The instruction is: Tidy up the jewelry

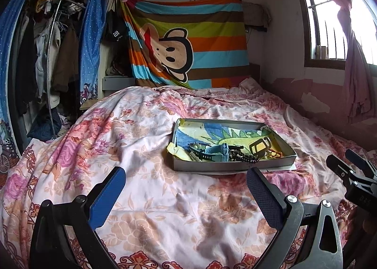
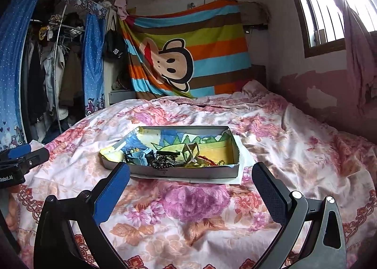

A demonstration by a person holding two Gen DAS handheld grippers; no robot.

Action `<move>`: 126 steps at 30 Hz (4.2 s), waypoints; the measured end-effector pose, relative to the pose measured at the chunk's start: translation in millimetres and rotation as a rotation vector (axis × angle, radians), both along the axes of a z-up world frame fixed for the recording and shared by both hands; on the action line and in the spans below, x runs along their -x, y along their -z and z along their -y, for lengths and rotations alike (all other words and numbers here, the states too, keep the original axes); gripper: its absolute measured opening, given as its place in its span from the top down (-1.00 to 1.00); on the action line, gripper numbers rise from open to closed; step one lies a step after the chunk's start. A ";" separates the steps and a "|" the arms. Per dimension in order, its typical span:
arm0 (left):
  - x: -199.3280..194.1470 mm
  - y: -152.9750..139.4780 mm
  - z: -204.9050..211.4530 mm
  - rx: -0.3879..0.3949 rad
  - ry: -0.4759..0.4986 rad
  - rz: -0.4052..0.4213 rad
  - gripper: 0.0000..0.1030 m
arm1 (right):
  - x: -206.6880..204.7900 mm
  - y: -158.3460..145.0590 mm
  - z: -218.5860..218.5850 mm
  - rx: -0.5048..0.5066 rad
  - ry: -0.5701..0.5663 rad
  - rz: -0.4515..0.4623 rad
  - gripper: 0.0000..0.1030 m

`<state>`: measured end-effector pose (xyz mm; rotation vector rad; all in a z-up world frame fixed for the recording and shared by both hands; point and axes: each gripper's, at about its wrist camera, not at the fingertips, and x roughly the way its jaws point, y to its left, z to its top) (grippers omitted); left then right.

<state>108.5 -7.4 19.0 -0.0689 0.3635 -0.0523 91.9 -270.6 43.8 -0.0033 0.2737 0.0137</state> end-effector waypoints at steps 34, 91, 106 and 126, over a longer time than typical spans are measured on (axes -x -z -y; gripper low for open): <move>1.4 2.6 8.4 -0.033 0.023 -0.016 -1.00 | -2.5 3.2 -3.6 0.017 -0.003 -0.016 -0.97; 1.9 2.9 11.4 -0.039 0.022 -0.015 -1.00 | 0.9 9.9 -3.6 0.023 -0.008 -0.027 -0.97; 2.2 2.9 13.0 -0.043 0.023 -0.015 -1.00 | 1.5 12.3 -3.8 0.024 -0.011 -0.031 -0.97; 1.3 2.9 6.4 -0.149 0.016 -0.021 -1.00 | 2.7 11.6 -3.9 0.027 -0.012 -0.034 -0.97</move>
